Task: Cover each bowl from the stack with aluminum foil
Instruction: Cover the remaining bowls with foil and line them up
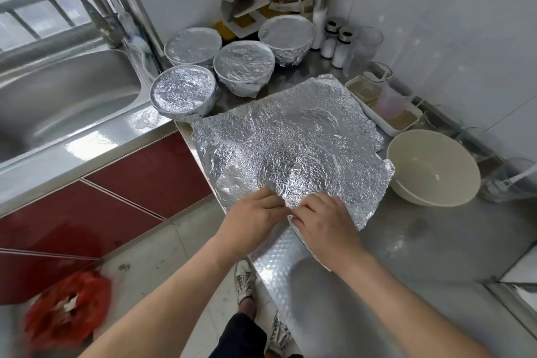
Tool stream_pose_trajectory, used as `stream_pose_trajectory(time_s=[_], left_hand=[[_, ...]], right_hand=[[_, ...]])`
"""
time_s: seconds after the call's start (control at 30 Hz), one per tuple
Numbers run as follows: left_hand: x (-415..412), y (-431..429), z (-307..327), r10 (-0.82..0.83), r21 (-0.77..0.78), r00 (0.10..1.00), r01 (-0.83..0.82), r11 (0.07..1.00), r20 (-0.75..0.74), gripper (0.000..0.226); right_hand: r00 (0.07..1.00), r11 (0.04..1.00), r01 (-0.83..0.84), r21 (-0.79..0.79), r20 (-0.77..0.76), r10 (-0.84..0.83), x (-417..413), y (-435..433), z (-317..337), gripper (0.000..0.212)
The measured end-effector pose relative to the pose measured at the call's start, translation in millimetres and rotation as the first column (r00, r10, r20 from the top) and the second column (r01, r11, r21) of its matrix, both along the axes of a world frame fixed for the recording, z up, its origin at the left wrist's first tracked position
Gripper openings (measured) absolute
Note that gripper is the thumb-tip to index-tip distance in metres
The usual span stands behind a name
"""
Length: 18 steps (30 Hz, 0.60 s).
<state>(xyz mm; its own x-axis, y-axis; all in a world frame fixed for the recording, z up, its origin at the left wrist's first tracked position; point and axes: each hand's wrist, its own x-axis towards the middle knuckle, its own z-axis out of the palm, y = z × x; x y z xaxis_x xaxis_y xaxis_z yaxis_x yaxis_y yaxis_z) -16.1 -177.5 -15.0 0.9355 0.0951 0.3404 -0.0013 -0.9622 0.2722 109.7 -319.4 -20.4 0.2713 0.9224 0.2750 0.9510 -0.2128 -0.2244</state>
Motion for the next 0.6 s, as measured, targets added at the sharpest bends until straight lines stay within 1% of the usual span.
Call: stream_pose_trajectory(time_s=[0.1, 0.27, 0.37, 0.53, 0.6], left_hand=[[1, 1, 2, -0.003, 0.003, 1.0, 0.003, 1.0, 0.027, 0.023], [-1, 4, 2, 0.027, -0.045, 1.0, -0.027, 0.999, 0.002, 0.02], [-2, 1, 8, 0.046, -0.109, 0.999, -0.048, 0.993, -0.027, 0.021], [1, 14, 12, 0.018, -0.112, 1.0, -0.018, 0.994, -0.005, 0.024], [1, 23, 12, 0.001, -0.086, 1.0, 0.0, 0.996, 0.007, 0.024]], right_hand=[[0.997, 0.999, 0.016, -0.033, 0.075, -0.013, -2, 4, 1, 0.009], [0.992, 1.0, 0.025, -0.016, 0.123, -0.023, -7, 11, -1, 0.01], [0.994, 1.0, 0.012, 0.014, 0.109, -0.013, -8, 13, -1, 0.01], [0.997, 0.996, 0.04, 0.08, 0.059, -0.045, -16, 21, 0, 0.009], [0.998, 0.993, 0.06, 0.097, 0.03, -0.063, -23, 27, 3, 0.015]])
